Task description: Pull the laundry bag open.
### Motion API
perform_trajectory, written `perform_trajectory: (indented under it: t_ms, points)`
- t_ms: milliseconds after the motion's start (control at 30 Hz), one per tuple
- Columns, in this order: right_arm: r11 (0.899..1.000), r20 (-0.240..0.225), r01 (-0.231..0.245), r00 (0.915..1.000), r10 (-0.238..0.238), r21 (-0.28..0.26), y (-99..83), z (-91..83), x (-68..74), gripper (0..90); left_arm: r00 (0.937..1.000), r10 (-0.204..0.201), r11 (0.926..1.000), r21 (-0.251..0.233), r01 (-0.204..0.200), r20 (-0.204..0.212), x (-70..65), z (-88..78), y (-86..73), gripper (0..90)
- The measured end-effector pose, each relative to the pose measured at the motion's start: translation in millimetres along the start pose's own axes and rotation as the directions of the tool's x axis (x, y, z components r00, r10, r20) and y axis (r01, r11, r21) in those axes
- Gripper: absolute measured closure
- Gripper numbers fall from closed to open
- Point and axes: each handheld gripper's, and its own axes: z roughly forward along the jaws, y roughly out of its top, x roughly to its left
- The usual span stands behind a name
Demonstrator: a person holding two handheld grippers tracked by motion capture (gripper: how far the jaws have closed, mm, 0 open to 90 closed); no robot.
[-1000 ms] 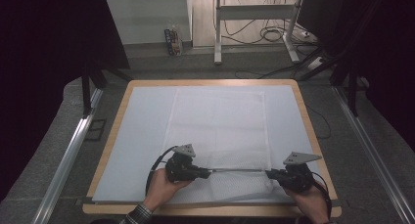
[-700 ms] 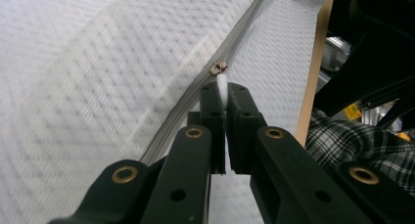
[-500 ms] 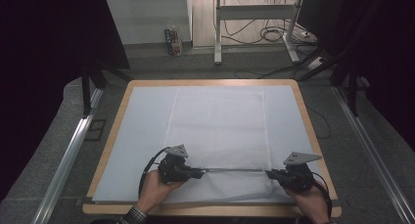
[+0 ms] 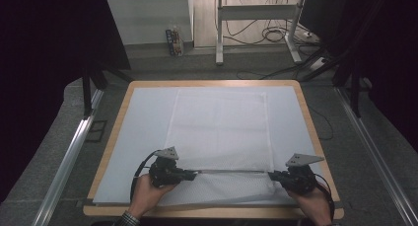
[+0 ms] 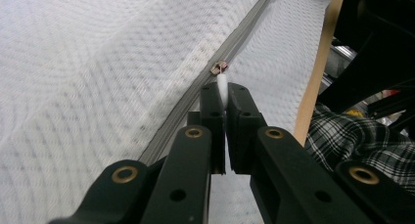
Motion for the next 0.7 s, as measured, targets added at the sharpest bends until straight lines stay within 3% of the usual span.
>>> perform_trajectory:
  t_ms: [700]
  points:
    - [1.000, 0.016, 0.005, 0.9999, -0.005, 0.014, -0.9, 0.3, -0.5, 85.8, 0.9983, -0.039, 0.9992, -0.014, 0.038, -0.044, 2.7, -15.6, -18.5, 87.7]
